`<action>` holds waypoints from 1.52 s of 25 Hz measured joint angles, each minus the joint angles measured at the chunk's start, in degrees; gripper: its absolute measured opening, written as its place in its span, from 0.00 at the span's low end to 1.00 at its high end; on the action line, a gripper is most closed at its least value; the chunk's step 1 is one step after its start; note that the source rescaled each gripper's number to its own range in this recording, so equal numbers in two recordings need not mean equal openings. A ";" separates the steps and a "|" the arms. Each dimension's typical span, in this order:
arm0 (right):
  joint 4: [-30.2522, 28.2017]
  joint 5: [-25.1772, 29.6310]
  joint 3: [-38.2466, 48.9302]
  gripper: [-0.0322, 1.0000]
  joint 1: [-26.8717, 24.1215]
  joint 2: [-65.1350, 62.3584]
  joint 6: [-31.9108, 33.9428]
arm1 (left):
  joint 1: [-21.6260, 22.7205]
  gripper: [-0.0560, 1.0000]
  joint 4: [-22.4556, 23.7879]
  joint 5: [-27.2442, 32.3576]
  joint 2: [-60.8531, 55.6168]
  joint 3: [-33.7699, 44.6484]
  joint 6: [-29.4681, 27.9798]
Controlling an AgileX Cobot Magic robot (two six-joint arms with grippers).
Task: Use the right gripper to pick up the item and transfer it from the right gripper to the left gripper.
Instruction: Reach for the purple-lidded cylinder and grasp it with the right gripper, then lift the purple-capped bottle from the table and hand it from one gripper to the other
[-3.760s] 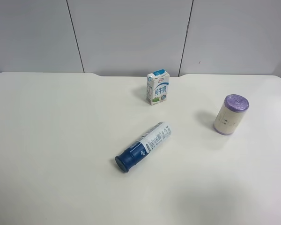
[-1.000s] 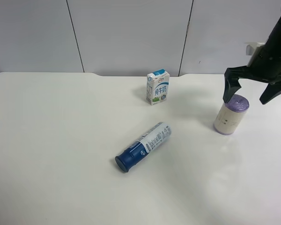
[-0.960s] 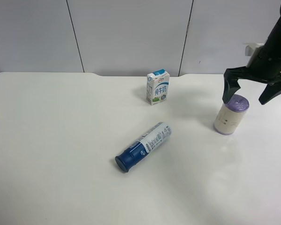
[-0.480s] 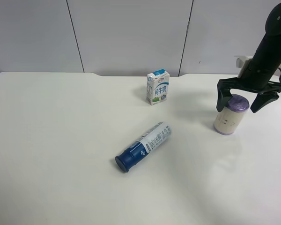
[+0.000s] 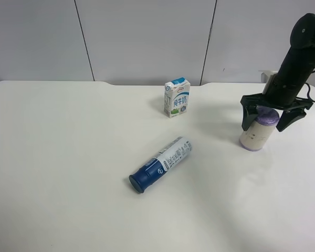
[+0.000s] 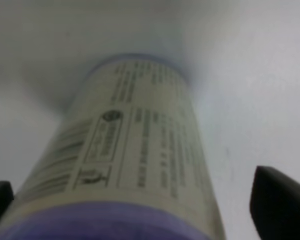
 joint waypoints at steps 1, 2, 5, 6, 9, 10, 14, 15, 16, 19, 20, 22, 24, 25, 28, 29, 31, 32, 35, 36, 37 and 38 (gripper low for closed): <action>0.00 0.00 0.00 0.45 0.00 0.00 0.00 | 0.00 1.00 0.00 0.00 0.00 0.00 0.00; 0.00 0.00 0.00 0.30 0.00 0.00 -0.05 | 0.00 1.00 0.00 0.00 0.00 0.00 0.00; 0.00 0.00 0.00 0.03 0.00 0.00 -0.83 | 0.00 1.00 0.00 0.00 0.00 0.00 0.00; 0.00 0.00 0.00 0.03 0.00 0.00 -1.24 | 0.00 1.00 0.00 0.00 0.00 0.00 0.00; 0.00 0.07 0.00 0.03 0.00 0.00 -1.54 | 0.00 1.00 0.00 0.00 0.00 0.00 0.00; 0.00 0.11 0.00 0.03 0.00 0.00 -1.54 | 0.00 1.00 0.00 0.00 0.00 0.00 0.00; 0.54 0.73 -0.55 0.03 0.00 -0.06 -2.13 | 0.00 1.00 0.00 0.00 0.00 0.00 0.00; 1.02 1.37 -1.03 0.03 0.00 -0.11 -2.67 | 0.00 1.00 0.00 0.00 0.00 0.00 0.00; 1.76 2.40 -1.83 0.03 0.00 -0.41 -2.95 | 0.00 1.00 0.00 0.00 0.00 0.00 0.00; 3.72 5.80 -5.35 0.03 0.00 -1.56 -3.13 | 0.00 1.00 0.00 0.00 0.00 0.00 0.00; 4.25 6.71 -6.61 0.03 0.07 -2.13 -3.23 | 0.00 1.00 0.00 0.00 0.00 0.00 0.00; 4.45 8.17 -8.43 0.03 0.73 -3.40 -3.85 | 0.00 1.00 0.00 0.00 0.00 0.00 0.00; 5.08 9.03 -9.23 0.03 1.80 -4.76 -4.38 | 0.00 1.00 0.00 0.00 0.00 0.00 0.00; 5.19 9.28 -9.31 0.03 2.51 -5.44 -4.44 | 0.00 1.00 0.00 0.00 0.00 0.00 0.00; 5.53 10.52 -9.31 0.03 4.92 -7.20 -4.55 | 0.00 1.00 0.00 0.00 0.00 0.00 0.00; 5.53 10.79 -9.31 0.03 5.89 -7.80 -4.56 | 0.00 1.00 0.00 0.00 0.00 0.00 0.00; 5.66 10.89 -9.31 0.03 8.99 -9.70 -4.61 | 0.00 1.00 0.00 0.00 0.00 0.00 0.00; 5.71 10.89 -9.31 0.03 10.08 -10.36 -4.61 | 0.00 1.00 0.00 0.00 0.00 0.00 0.00; 5.84 10.94 -9.31 0.03 13.30 -12.00 -4.61 | 0.00 1.00 0.00 0.00 0.00 0.00 0.00; 5.91 10.94 -9.31 0.03 14.39 -12.50 -4.61 | 0.00 1.00 0.00 0.00 0.00 0.00 0.00; 6.07 10.94 -9.31 0.03 15.28 -12.90 -4.68 | 0.00 1.00 0.00 0.00 0.00 0.00 0.00; 6.50 10.94 -9.31 0.03 16.23 -13.32 -5.01 | 0.00 1.00 0.00 0.00 0.00 0.00 0.00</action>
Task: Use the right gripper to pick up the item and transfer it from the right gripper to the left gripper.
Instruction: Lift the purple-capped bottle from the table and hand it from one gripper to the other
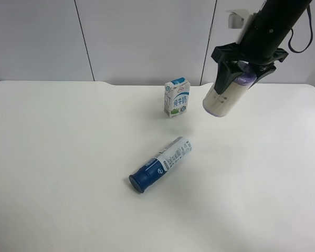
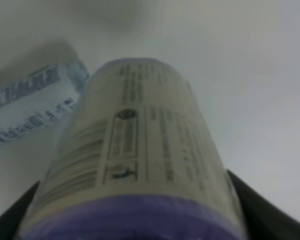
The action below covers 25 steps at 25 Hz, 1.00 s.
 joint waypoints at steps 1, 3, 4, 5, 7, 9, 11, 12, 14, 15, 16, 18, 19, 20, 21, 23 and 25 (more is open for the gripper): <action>0.81 0.02 0.00 0.03 0.85 -0.36 -0.42 | 0.00 1.00 0.00 0.00 0.00 0.00 0.00; 3.06 0.02 0.00 0.03 2.18 -1.02 -1.45 | 0.00 1.00 0.00 0.00 0.00 0.00 0.00; 4.40 0.06 0.00 0.03 2.75 -1.35 -2.04 | 0.00 1.00 0.00 0.00 0.00 0.00 0.00; 5.46 0.06 0.00 0.03 3.25 -1.54 -2.48 | 0.00 1.00 0.00 0.00 0.00 0.00 0.00; 7.70 0.06 0.00 0.03 4.10 -1.81 -3.48 | 0.00 1.00 0.00 0.00 0.00 0.00 0.17; 9.45 0.06 0.00 0.03 5.12 -1.92 -4.55 | 0.00 1.00 -0.07 0.00 0.00 0.00 0.44; 10.77 0.06 0.00 0.03 6.42 -1.92 -5.51 | 0.00 1.00 -0.52 0.00 0.00 0.00 1.31; 11.18 0.06 0.00 0.03 7.32 -1.92 -5.77 | 0.00 1.00 -1.10 0.00 0.00 0.00 2.07; 11.40 0.06 0.00 0.03 9.34 -1.92 -6.93 | 0.00 1.00 -2.80 0.00 0.00 0.00 4.84; 11.40 0.06 0.00 0.03 10.56 -1.92 -7.10 | 0.00 1.00 -4.10 0.00 0.00 0.00 6.21; 11.52 0.06 0.00 0.03 11.80 -1.92 -7.15 | 0.00 1.00 -5.46 0.00 0.09 0.00 7.81; 11.58 0.06 0.00 0.03 13.98 -1.92 -7.66 | 0.00 1.00 -7.99 0.10 1.37 0.00 10.68; 11.58 0.06 0.00 0.03 15.13 -1.92 -8.12 | 0.00 1.00 -9.24 0.10 2.68 0.00 11.83; 11.71 0.06 0.00 0.03 16.01 -1.92 -8.34 | 0.00 1.00 -10.49 0.10 3.96 0.00 13.24; 11.90 0.06 0.00 0.03 16.98 -1.97 -8.45 | 0.00 1.00 -11.43 0.10 5.56 0.00 14.48; 12.67 0.06 0.00 0.03 18.51 -1.98 -8.53 | -0.86 1.00 -13.96 -0.01 8.80 -0.28 16.23; 14.50 -0.15 0.00 0.03 19.30 -1.98 -9.38 | -3.27 1.00 -15.53 -0.45 11.65 -0.86 18.79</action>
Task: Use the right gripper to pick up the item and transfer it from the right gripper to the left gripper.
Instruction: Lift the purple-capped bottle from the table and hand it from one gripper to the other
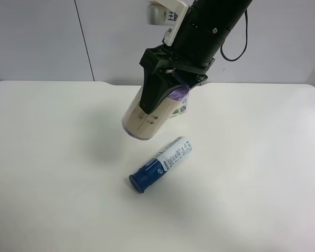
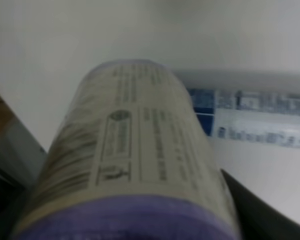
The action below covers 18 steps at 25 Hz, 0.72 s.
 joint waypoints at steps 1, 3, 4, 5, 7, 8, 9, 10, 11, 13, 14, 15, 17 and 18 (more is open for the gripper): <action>1.03 -0.05 0.00 0.03 0.26 0.00 -0.63 | -1.34 1.00 -0.31 -0.13 1.45 -0.31 0.98; 3.49 -0.05 0.00 0.03 0.47 0.00 -1.68 | -5.14 1.00 -0.36 -0.13 4.06 -0.93 2.56; 4.74 -0.05 0.00 0.03 0.47 0.00 -2.29 | -7.07 1.00 -0.36 -0.13 5.42 -1.30 3.18; 5.61 -0.12 0.00 0.03 0.47 0.00 -2.69 | -8.62 1.00 -0.30 -0.13 6.77 -1.82 3.71; 7.46 -0.23 0.00 0.03 0.47 0.00 -3.42 | -12.08 1.00 0.08 -0.19 9.25 -3.05 4.59; 8.11 -0.29 0.00 0.03 0.47 0.00 -3.59 | -13.41 1.00 0.51 -0.40 10.56 -3.83 4.84; 8.49 -0.29 0.00 0.03 0.47 0.00 -3.63 | -14.97 1.00 1.22 -0.70 11.85 -4.49 5.03; 8.84 -0.29 0.00 0.03 0.47 0.00 -3.66 | -16.48 1.00 1.88 -1.16 12.93 -5.33 5.10; 9.01 -0.29 0.00 0.03 0.47 0.00 -3.66 | -17.94 1.00 2.68 -1.55 14.20 -6.20 5.14; 9.04 -0.29 0.00 0.03 0.47 0.00 -3.70 | -20.69 1.00 4.55 -1.84 16.54 -7.72 5.17; 9.44 -0.29 0.00 0.03 0.47 0.00 -3.83 | -22.20 1.00 5.21 -2.25 17.86 -8.44 5.28; 10.10 -0.29 0.00 0.03 0.47 0.00 -4.15 | -23.38 1.00 5.77 -2.58 19.23 -9.15 5.28; 11.40 -0.29 0.00 0.03 0.47 0.00 -5.10 | -26.04 1.00 6.21 -3.12 21.85 -10.53 5.28; 12.18 -0.29 0.00 0.03 0.47 0.00 -5.41 | -27.32 1.00 6.29 -3.44 23.32 -11.35 5.28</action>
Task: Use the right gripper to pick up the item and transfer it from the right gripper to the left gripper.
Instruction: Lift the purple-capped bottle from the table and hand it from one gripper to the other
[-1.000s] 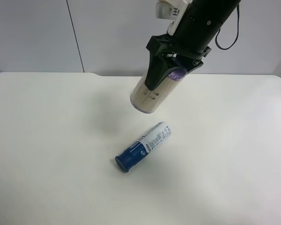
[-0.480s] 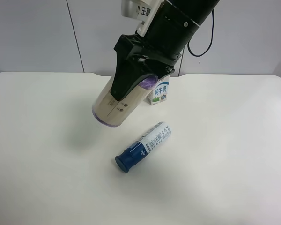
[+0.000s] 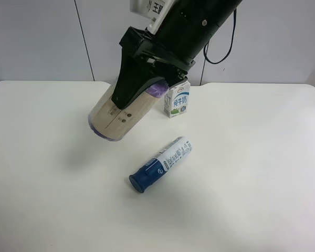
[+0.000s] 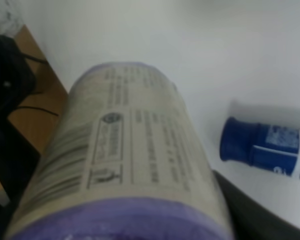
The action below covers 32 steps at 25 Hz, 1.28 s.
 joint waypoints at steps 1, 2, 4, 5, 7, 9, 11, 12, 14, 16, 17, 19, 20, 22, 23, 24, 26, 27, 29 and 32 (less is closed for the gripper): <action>0.63 -0.06 0.00 0.03 0.00 0.00 -0.28 | -1.05 1.00 0.07 -0.33 1.53 -0.87 0.00; 1.31 -0.06 0.00 0.03 0.00 0.00 -0.34 | -2.31 1.00 0.32 -0.71 2.83 -1.61 0.00; 2.48 -0.26 0.00 0.03 0.00 0.00 -0.74 | -4.69 1.00 0.94 -1.27 5.97 -3.36 0.00; 2.78 -0.27 0.00 0.03 0.00 0.00 -0.74 | -5.99 1.00 1.44 -1.61 7.56 -4.25 0.00; 3.22 -0.32 0.00 0.03 0.00 0.00 -1.13 | -8.67 1.00 2.32 -2.27 10.45 -5.81 0.00; 3.84 -0.57 0.00 0.03 0.00 0.00 -1.33 | -11.06 1.00 3.03 -3.26 13.26 -7.22 0.00; 4.67 -0.75 0.00 0.03 0.00 0.00 -1.80 | -13.12 1.00 3.42 -4.48 16.35 -8.54 0.00; 4.99 -0.75 0.00 0.03 0.00 0.00 -2.10 | -13.77 1.00 3.73 -5.20 17.84 -9.15 0.00; 5.39 -0.75 0.00 0.03 0.00 0.00 -2.32 | -14.85 1.00 4.57 -6.63 20.31 -10.16 0.00; 5.39 -0.64 0.00 0.03 0.00 0.00 -2.44 | -15.32 1.00 5.38 -8.11 22.64 -11.05 0.00; 5.39 -0.59 0.00 0.03 0.00 0.00 -2.50 | -15.38 1.00 5.52 -8.99 23.49 -11.38 0.00; 5.43 -0.46 0.00 0.03 0.00 0.00 -2.63 | -15.38 1.00 5.72 -10.78 25.11 -11.82 0.00; 5.43 -0.35 0.00 0.03 0.00 0.00 -2.63 | -15.44 1.00 5.85 -11.58 25.64 -11.84 0.00; 5.43 -0.15 0.00 0.03 0.00 0.00 -2.63 | -15.44 1.00 5.85 -12.72 26.77 -11.84 0.00; 5.45 -0.15 0.00 0.03 0.00 0.00 -2.63 | -15.44 1.00 5.85 -13.15 27.16 -11.84 0.00; 5.59 -0.15 0.00 0.03 0.00 0.00 -2.63 | -15.44 1.00 5.85 -13.30 27.51 -11.90 0.00; 6.33 -0.15 0.00 0.03 0.00 0.00 -3.02 | -15.44 1.00 5.85 -14.08 28.08 -11.89 0.25; 7.30 -0.21 0.00 0.03 0.00 0.00 -3.34 | -15.44 1.00 5.85 -14.51 28.26 -11.89 0.25; 8.95 -0.59 0.00 0.03 0.51 0.00 -4.57 | -15.44 1.00 5.85 -15.32 28.72 -11.89 0.25; 10.00 -1.30 0.00 0.03 2.10 0.00 -5.24 | -15.44 1.00 5.85 -17.08 29.05 -11.89 0.25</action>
